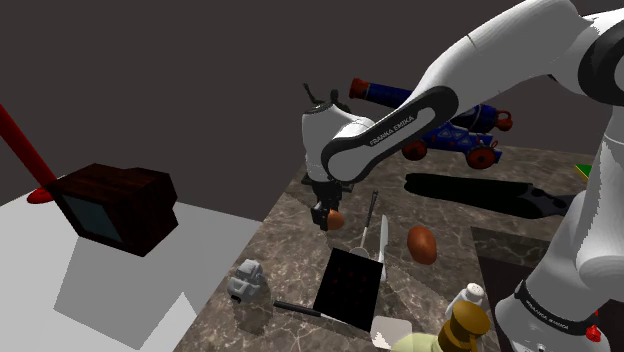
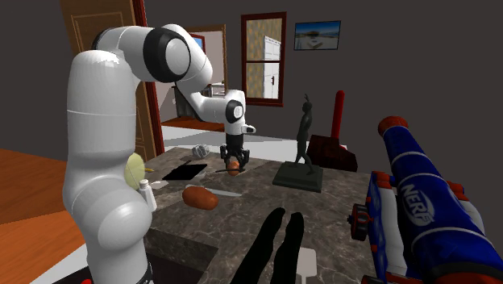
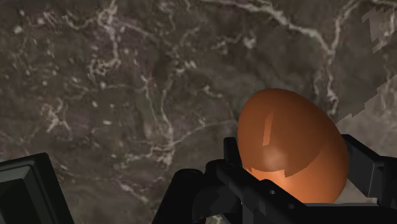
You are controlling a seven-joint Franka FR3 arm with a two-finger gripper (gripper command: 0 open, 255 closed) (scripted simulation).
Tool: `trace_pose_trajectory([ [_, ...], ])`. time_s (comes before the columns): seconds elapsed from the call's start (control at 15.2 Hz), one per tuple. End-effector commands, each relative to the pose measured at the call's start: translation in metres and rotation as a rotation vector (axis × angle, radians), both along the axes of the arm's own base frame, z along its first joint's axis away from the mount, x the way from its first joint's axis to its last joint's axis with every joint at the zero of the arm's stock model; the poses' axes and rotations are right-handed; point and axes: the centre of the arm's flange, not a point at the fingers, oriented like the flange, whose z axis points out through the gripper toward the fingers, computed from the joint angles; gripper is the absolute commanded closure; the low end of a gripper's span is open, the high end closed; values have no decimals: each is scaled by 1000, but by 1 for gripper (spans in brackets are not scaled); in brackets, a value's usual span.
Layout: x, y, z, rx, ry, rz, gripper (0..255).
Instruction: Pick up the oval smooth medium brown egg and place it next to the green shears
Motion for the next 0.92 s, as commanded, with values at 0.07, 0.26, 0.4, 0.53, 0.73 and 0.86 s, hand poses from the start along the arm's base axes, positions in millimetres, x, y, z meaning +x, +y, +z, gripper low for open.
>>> trace_pose_trajectory([
  [0.07,0,0,0,0,0,0,255],
  [0.26,0,0,0,0,0,0,255],
  [0.4,0,0,11,0,0,0,255],
  [0.53,0,0,21,0,0,0,255],
  [0.73,0,0,37,0,0,0,255],
  [0.86,0,0,48,0,0,0,255],
])
